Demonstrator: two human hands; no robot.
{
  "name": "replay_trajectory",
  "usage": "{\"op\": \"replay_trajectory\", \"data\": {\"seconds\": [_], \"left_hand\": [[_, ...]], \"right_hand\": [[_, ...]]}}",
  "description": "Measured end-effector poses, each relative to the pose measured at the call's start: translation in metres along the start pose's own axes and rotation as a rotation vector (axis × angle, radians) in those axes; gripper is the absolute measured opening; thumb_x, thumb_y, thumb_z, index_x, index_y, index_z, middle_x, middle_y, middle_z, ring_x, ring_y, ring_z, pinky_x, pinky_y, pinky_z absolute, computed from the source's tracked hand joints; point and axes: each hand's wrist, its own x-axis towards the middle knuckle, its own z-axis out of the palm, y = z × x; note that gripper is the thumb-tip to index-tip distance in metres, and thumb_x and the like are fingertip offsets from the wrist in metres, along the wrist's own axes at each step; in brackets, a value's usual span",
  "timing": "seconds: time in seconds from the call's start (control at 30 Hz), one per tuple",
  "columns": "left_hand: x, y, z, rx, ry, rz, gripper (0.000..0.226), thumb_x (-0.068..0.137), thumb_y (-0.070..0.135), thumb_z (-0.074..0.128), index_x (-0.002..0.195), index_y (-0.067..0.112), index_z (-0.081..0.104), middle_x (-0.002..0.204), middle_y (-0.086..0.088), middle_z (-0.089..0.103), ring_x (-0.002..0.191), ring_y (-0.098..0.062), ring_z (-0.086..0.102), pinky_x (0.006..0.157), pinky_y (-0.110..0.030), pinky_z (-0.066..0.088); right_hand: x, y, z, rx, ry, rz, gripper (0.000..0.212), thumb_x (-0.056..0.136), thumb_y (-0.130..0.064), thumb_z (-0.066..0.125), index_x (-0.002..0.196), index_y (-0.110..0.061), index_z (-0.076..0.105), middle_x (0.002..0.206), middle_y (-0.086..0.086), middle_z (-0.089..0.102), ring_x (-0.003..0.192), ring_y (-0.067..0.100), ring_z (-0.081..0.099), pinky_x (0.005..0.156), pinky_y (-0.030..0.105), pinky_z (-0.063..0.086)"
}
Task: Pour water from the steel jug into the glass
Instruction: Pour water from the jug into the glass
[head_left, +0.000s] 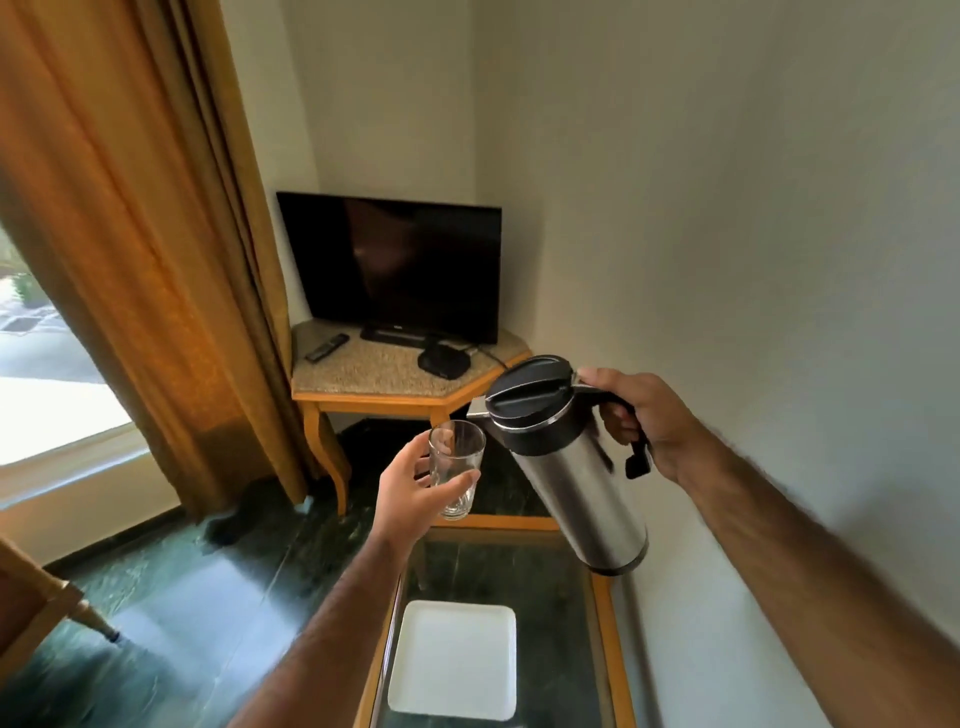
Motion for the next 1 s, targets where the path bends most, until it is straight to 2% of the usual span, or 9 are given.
{"op": "replay_trajectory", "data": {"seconds": [0.23, 0.37, 0.47, 0.6, 0.77, 1.0], "left_hand": [[-0.008, 0.032, -0.021, -0.037, 0.02, 0.041, 0.059, 0.076, 0.03, 0.092, 0.13, 0.033, 0.067, 0.122, 0.011, 0.073, 0.119, -0.011, 0.066, 0.107, -0.045, 0.055], [-0.012, 0.041, -0.029, -0.06, 0.028, 0.061, 0.052, 0.073, 0.036, 0.091, 0.118, 0.046, 0.067, 0.119, 0.011, 0.075, 0.118, -0.01, 0.067, 0.104, -0.042, 0.056], [-0.013, 0.043, -0.034, -0.069, 0.026, 0.063, 0.057, 0.069, 0.042, 0.09, 0.121, 0.044, 0.067, 0.121, 0.012, 0.074, 0.12, -0.012, 0.066, 0.103, -0.043, 0.056], [-0.011, 0.044, -0.039, -0.057, 0.009, 0.045, 0.055, 0.069, 0.042, 0.091, 0.118, 0.05, 0.066, 0.115, 0.013, 0.076, 0.116, -0.009, 0.066, 0.1, -0.043, 0.056], [-0.013, 0.041, -0.041, -0.049, -0.02, 0.023, 0.06, 0.074, 0.034, 0.092, 0.128, 0.036, 0.067, 0.118, 0.009, 0.075, 0.119, -0.015, 0.066, 0.104, -0.052, 0.055], [-0.014, 0.039, -0.042, -0.057, -0.007, 0.017, 0.06, 0.076, 0.032, 0.092, 0.131, 0.031, 0.068, 0.117, 0.007, 0.076, 0.12, -0.015, 0.067, 0.102, -0.048, 0.057]], "right_hand": [[0.021, -0.078, 0.022, -0.264, -0.21, 0.019, 0.055, 0.09, -0.047, 0.077, 0.052, -0.025, 0.044, 0.054, -0.004, 0.033, 0.047, 0.011, 0.027, 0.045, 0.023, 0.025], [0.034, -0.11, 0.036, -0.398, -0.285, 0.045, 0.055, 0.084, -0.054, 0.079, 0.048, -0.028, 0.047, 0.051, -0.007, 0.038, 0.045, 0.009, 0.03, 0.044, 0.021, 0.028], [0.04, -0.128, 0.048, -0.529, -0.343, 0.079, 0.054, 0.071, -0.064, 0.081, 0.047, -0.028, 0.049, 0.052, -0.007, 0.042, 0.046, 0.009, 0.033, 0.047, 0.022, 0.03], [0.047, -0.144, 0.067, -0.668, -0.435, 0.125, 0.054, 0.075, -0.063, 0.08, 0.048, -0.028, 0.05, 0.052, -0.008, 0.042, 0.045, 0.01, 0.035, 0.045, 0.023, 0.032], [0.053, -0.16, 0.082, -0.763, -0.487, 0.181, 0.053, 0.081, -0.058, 0.08, 0.046, -0.027, 0.055, 0.051, -0.008, 0.044, 0.042, 0.009, 0.038, 0.042, 0.022, 0.035], [0.065, -0.168, 0.094, -0.889, -0.479, 0.219, 0.053, 0.075, -0.061, 0.082, 0.045, -0.026, 0.055, 0.051, -0.006, 0.047, 0.042, 0.011, 0.041, 0.045, 0.02, 0.038]]}}
